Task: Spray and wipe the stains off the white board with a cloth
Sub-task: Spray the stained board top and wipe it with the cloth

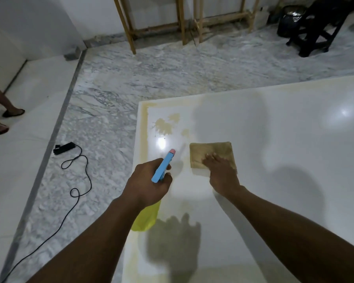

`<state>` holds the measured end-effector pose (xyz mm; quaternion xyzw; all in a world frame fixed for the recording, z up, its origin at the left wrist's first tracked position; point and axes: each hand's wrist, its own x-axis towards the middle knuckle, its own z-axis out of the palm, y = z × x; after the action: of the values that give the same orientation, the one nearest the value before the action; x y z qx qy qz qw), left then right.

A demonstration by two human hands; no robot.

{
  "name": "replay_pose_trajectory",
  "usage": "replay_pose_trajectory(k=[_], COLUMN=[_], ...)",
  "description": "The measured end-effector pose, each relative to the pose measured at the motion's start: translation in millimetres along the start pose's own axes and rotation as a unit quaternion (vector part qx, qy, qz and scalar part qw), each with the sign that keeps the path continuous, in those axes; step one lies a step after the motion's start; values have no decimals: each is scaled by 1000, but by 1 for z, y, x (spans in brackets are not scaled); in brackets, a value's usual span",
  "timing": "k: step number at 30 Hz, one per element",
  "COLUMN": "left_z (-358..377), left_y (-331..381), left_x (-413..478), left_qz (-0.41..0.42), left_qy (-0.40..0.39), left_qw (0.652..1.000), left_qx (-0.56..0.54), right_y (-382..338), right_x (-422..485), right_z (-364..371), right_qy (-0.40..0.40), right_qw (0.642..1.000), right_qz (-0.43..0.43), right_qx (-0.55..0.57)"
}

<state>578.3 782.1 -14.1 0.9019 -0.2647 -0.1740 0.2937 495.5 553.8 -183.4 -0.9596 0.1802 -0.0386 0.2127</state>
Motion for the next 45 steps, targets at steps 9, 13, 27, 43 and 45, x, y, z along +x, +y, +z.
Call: replay_pose_trajectory(k=[9,13,27,43,45], left_z=[-20,-35,-80,-57,-56], left_y=[-23,-39,-59,-98,-99], left_x=[-130,-170,-97,15,6], left_qz=[28,26,47,17,22], left_qy=[-23,-30,-51,-70,-70], left_qw=[999,999,998,997,997], left_qx=[-15,-18,-7,-40,-34], right_y=[-69,-92,-109,-96,-101], right_x=[-207,-245,-18,114,77], right_z=[15,-1,-137,-11,-8], right_qy=[-37,-130,-157,-73,-80], right_qw=[998,984,940,984,991], right_qz=[51,119,199,161,101], right_qx=[-6,3,228,7,-42])
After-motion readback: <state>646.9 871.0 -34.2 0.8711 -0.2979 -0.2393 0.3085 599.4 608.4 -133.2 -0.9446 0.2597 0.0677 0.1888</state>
